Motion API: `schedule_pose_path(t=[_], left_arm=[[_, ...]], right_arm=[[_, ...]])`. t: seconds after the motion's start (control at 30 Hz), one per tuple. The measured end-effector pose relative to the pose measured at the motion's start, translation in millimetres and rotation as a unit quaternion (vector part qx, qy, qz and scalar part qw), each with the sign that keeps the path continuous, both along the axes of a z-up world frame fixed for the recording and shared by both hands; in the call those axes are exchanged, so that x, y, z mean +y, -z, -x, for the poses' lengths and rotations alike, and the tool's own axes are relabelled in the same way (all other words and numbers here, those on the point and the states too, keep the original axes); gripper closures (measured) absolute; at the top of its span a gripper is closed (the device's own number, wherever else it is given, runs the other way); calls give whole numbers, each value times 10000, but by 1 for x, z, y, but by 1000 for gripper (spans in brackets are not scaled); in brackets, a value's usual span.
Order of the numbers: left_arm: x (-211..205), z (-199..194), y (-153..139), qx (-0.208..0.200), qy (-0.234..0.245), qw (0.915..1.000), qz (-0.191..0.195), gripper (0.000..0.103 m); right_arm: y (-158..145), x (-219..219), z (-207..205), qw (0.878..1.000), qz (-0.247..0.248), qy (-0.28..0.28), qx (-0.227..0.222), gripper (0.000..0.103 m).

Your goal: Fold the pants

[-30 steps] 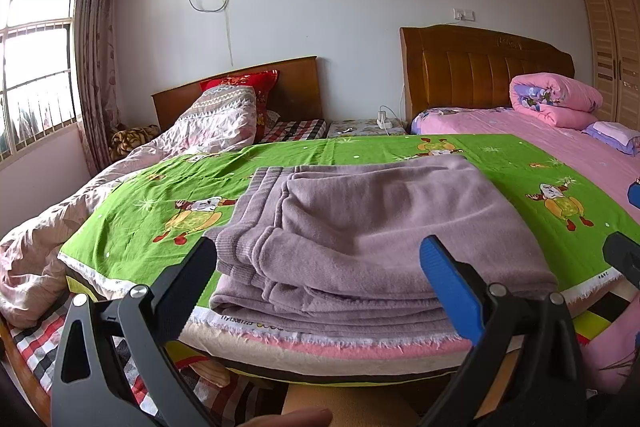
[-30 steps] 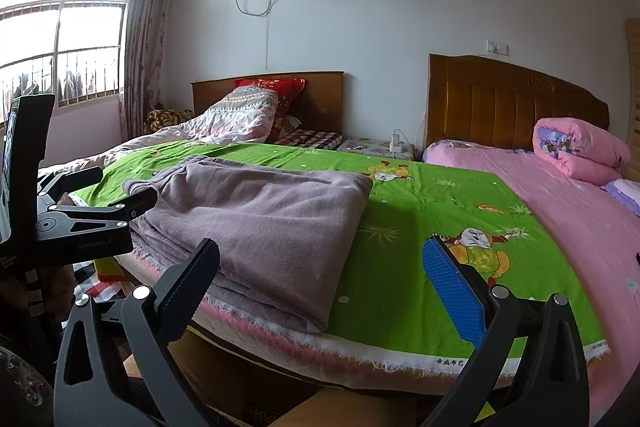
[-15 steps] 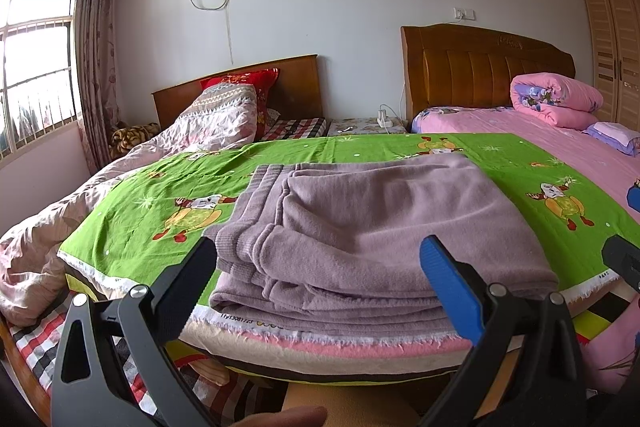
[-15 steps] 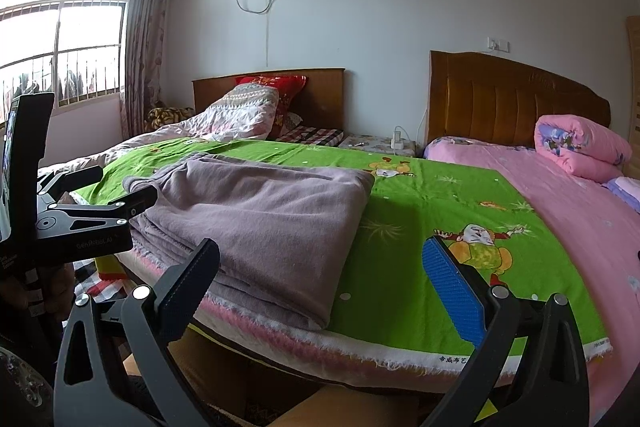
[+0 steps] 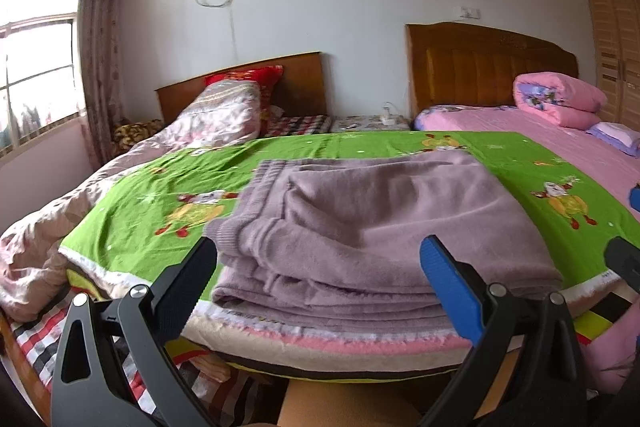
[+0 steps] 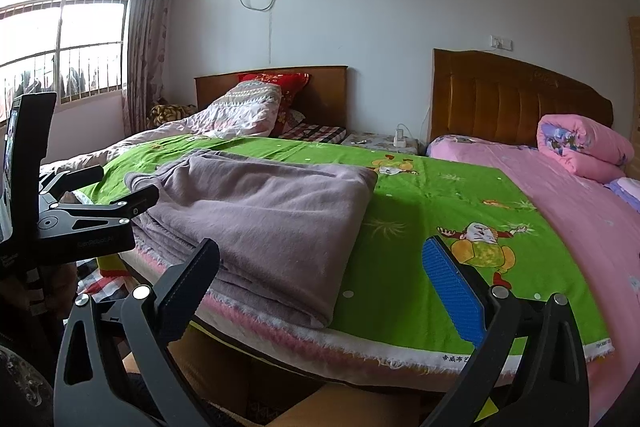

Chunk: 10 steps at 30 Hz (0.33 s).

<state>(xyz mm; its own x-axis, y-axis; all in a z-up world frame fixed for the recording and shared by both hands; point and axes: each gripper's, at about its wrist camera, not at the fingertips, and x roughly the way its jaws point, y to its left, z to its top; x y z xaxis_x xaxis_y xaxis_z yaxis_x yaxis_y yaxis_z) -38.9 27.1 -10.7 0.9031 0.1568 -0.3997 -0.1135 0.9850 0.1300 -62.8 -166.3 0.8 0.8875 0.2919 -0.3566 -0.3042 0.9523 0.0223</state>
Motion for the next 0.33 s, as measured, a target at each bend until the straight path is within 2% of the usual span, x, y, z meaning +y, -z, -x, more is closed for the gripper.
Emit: schedule_pose_path(t=[0.33], left_arm=[[9, -6, 3, 121, -82, 9998, 120, 1]], right_arm=[[-1, -1, 0, 10000, -4, -7, 10, 5]])
